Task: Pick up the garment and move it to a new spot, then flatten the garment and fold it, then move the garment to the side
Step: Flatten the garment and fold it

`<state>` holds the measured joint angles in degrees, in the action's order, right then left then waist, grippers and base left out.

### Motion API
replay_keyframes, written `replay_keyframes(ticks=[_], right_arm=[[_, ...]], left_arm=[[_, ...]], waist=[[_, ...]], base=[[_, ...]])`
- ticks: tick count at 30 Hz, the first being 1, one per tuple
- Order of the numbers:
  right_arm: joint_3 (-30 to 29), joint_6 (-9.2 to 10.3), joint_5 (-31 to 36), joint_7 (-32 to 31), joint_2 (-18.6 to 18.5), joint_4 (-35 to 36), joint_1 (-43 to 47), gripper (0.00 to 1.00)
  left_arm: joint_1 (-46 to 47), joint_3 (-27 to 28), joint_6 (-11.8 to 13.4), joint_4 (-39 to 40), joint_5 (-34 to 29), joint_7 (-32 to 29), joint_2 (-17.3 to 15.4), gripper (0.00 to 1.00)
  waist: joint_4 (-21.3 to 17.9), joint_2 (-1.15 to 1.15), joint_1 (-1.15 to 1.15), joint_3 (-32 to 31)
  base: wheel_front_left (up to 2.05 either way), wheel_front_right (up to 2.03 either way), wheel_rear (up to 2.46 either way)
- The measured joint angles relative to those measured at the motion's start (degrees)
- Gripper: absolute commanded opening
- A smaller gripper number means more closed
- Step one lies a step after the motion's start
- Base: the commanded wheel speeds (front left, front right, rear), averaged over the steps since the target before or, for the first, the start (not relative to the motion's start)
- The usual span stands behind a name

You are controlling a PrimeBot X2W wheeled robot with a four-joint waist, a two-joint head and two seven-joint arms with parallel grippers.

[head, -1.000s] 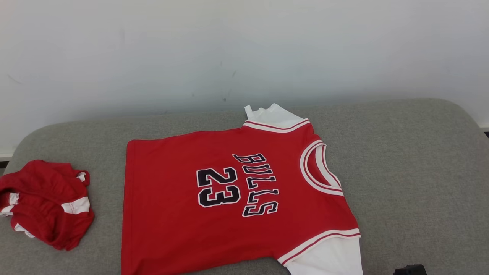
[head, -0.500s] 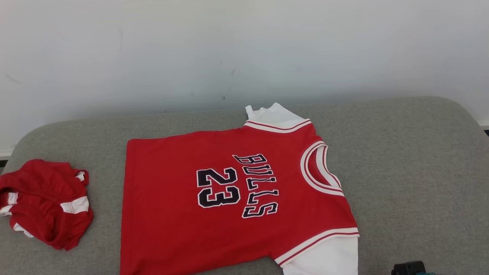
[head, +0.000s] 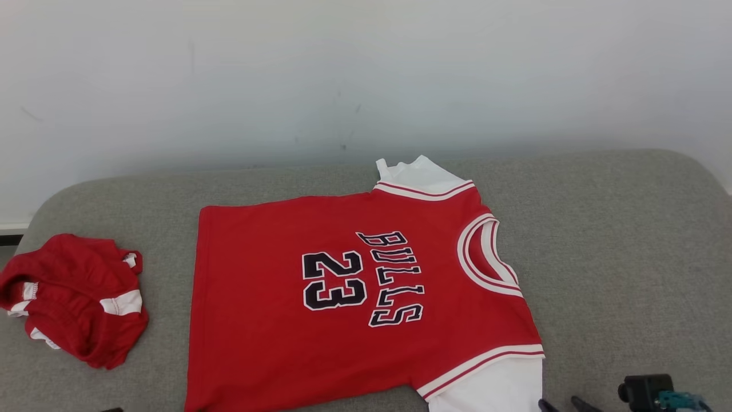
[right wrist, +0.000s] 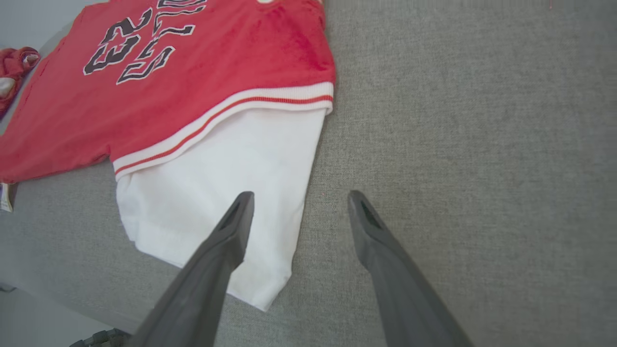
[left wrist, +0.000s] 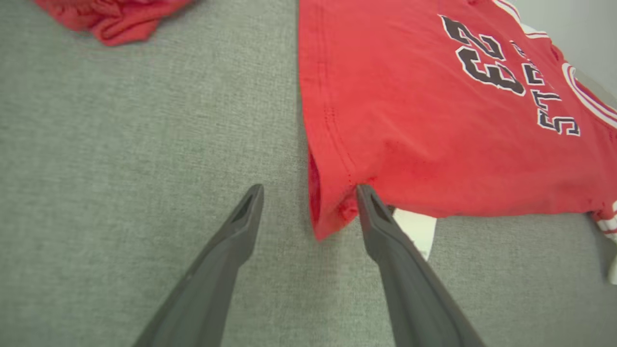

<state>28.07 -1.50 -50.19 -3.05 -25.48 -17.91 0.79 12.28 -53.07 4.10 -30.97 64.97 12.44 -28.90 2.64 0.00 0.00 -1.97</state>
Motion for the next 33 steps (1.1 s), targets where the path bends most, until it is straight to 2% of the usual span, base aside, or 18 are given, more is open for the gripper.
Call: replay_keyframes(ticks=[9, 16, 21, 27, 33], right_arm=[[-5.0, 0.09, -3.6, 1.7, -2.0, 5.6, 1.3, 1.00], [-7.6, 2.43, -1.4, 6.6, -2.1, 8.5, 0.0, 1.00], [-7.7, 3.68, 2.0, 10.2, 0.0, 9.6, -5.0, 1.00], [-7.7, 5.11, 5.9, 14.9, 1.9, 9.1, -9.6, 1.00], [-8.0, 6.49, 9.3, 16.7, 3.5, 7.1, -10.9, 1.00]], left_arm=[[-2.4, 3.3, 1.5, 6.0, -0.3, 1.3, -4.6, 1.00], [-1.8, 7.5, 2.2, 11.2, -2.6, 1.7, -4.7, 1.00], [-1.6, 12.4, 2.6, 13.9, -2.9, 1.8, -3.4, 1.00], [-1.7, 17.8, 3.0, 15.9, -8.4, 1.8, -1.8, 1.00], [-4.4, 25.4, 3.0, 13.9, -14.5, 1.8, 1.4, 1.00]], waist=[[0.8, 0.00, 0.00, -0.4], [1.6, 0.00, 0.00, -0.6], [1.0, 0.00, 0.00, -0.5], [-0.5, 0.00, 0.00, -0.1], [-2.1, 0.00, 0.00, 0.5]], base=[[0.00, 0.00, 0.00], [0.00, 0.00, 0.00], [0.00, 0.00, 0.00], [0.00, 0.00, 0.00], [0.00, 0.00, 0.00]])
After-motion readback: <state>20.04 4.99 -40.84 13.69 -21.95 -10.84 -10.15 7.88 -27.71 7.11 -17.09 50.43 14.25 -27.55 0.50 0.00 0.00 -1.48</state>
